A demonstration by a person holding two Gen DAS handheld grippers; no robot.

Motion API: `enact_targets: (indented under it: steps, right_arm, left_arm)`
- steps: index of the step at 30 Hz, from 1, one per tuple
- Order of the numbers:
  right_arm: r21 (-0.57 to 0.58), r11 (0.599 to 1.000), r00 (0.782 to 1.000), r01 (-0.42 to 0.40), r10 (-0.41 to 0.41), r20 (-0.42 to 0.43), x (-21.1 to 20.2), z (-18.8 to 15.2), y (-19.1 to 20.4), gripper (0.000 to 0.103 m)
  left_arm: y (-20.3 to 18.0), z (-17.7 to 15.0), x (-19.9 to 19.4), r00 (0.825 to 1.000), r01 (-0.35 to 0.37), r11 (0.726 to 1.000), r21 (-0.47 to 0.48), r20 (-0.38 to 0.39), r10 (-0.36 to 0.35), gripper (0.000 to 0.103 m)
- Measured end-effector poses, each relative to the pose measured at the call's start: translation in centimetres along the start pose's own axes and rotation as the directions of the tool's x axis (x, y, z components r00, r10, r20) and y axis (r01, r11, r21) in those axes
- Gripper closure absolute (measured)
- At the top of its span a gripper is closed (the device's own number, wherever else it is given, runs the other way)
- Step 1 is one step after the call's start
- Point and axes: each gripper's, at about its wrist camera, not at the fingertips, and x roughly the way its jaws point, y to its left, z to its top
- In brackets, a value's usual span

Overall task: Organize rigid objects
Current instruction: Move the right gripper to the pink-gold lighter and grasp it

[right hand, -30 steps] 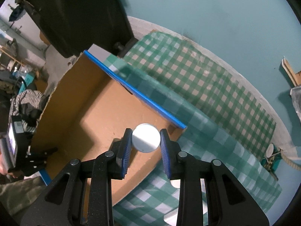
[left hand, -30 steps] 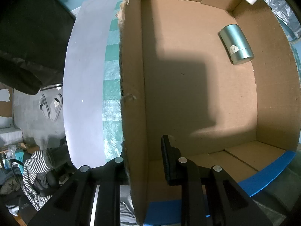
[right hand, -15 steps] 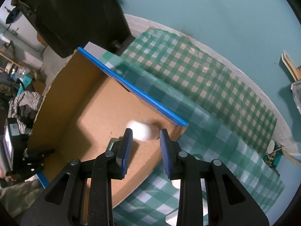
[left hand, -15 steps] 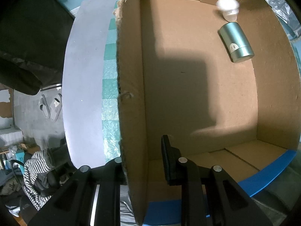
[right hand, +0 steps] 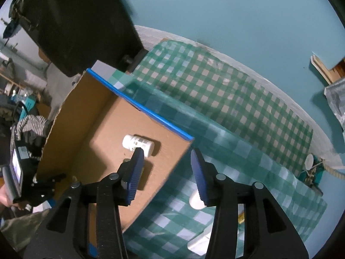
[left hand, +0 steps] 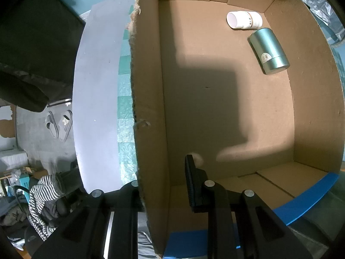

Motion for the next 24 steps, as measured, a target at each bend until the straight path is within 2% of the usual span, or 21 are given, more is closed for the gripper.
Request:
enact_targets:
  steps: [2,9,12,21,24]
  right_arm:
    - [0.018,1.000,1.000,0.007,-0.007,0.004,-0.5,-0.4,-0.6,0.053]
    - [0.119,0.993,1.000,0.017,-0.017,0.003,-1.5,-2.2,-4.1,0.052]
    - [0.175,0.984,1.000,0.029,-0.028,-0.011,-1.7,-3.2,-6.1,0.047]
    - [0.339,0.936,0.995,0.093,-0.072,-0.076,-0.7,-7.0,-12.3,0.047]
    - [0.387,0.916,0.992,0.108,-0.074,-0.100,0.1,-8.1,-14.2,0.043]
  left_arm:
    - [0.0,0.0,0.1,1.000,0.002,1.000,-0.002,-0.002,-0.002,0.081]
    - [0.4,0.3,0.0,1.000,0.003,1.000,-0.002,-0.007,-0.003,0.081]
    - [0.4,0.4,0.0,1.000,0.000,1.000,-0.002,-0.009,0.000,0.081]
    - [-0.1,0.3,0.2,1.000,-0.006,1.000,0.006,-0.012,0.006,0.081]
    - [-0.1,0.4,0.2,1.000,-0.007,1.000,0.006,-0.012,0.007,0.081]
